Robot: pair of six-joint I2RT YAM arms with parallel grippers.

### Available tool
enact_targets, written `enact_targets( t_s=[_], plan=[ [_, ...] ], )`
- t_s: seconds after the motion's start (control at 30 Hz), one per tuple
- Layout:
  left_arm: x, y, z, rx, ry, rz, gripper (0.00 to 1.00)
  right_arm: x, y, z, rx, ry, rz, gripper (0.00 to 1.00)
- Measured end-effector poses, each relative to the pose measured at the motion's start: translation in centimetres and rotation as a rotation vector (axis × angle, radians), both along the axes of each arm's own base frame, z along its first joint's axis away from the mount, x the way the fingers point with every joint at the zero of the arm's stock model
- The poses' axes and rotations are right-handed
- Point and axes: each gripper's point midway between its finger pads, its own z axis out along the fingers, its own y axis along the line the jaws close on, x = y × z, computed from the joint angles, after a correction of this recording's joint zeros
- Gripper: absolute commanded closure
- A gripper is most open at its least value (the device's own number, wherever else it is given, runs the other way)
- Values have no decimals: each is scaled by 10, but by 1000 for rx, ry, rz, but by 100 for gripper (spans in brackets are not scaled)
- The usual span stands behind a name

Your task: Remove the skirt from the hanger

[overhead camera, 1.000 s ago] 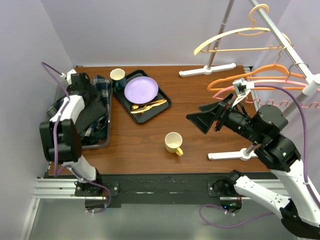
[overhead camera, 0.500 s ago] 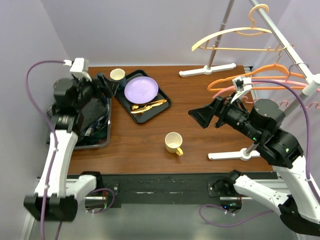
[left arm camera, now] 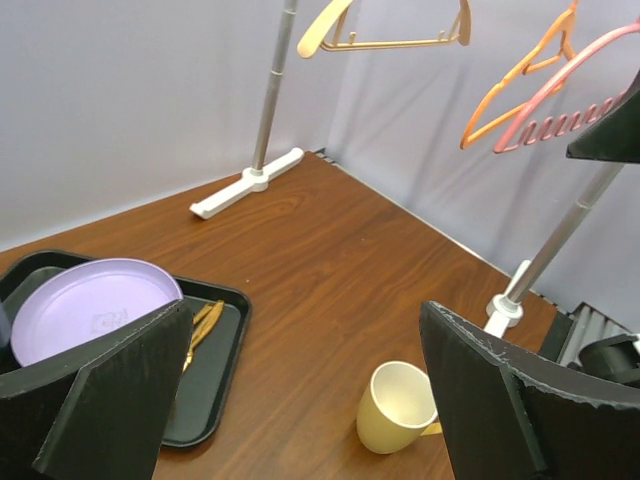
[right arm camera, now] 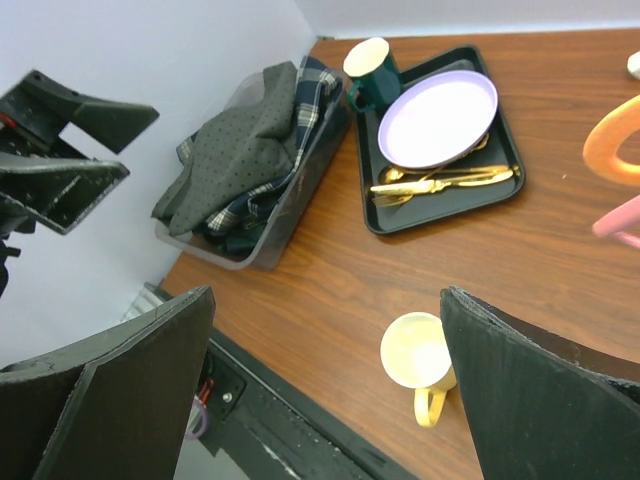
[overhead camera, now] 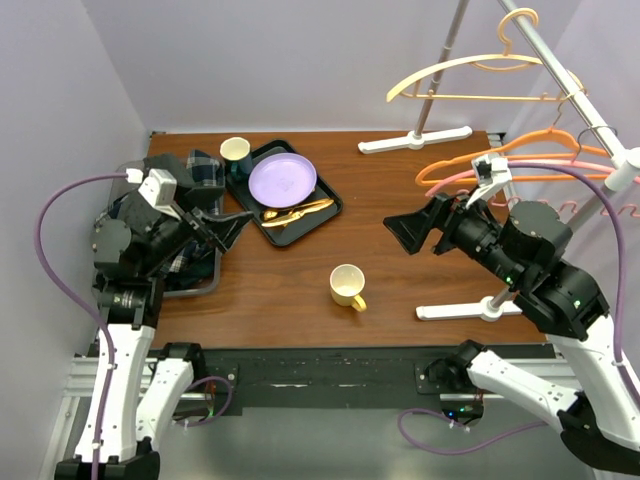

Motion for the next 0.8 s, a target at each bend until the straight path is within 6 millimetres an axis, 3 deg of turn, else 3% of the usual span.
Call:
enact_targets(
  t_s=[0.3,0.8],
  plan=[
    [-8,-6,2,-37,3,-45,0,0,-11,6,-4,-38,-39,1],
    [-12,-7,7,-60,-9,-59,0,0,-10,5,-9,-36,-39,1]
  ],
)
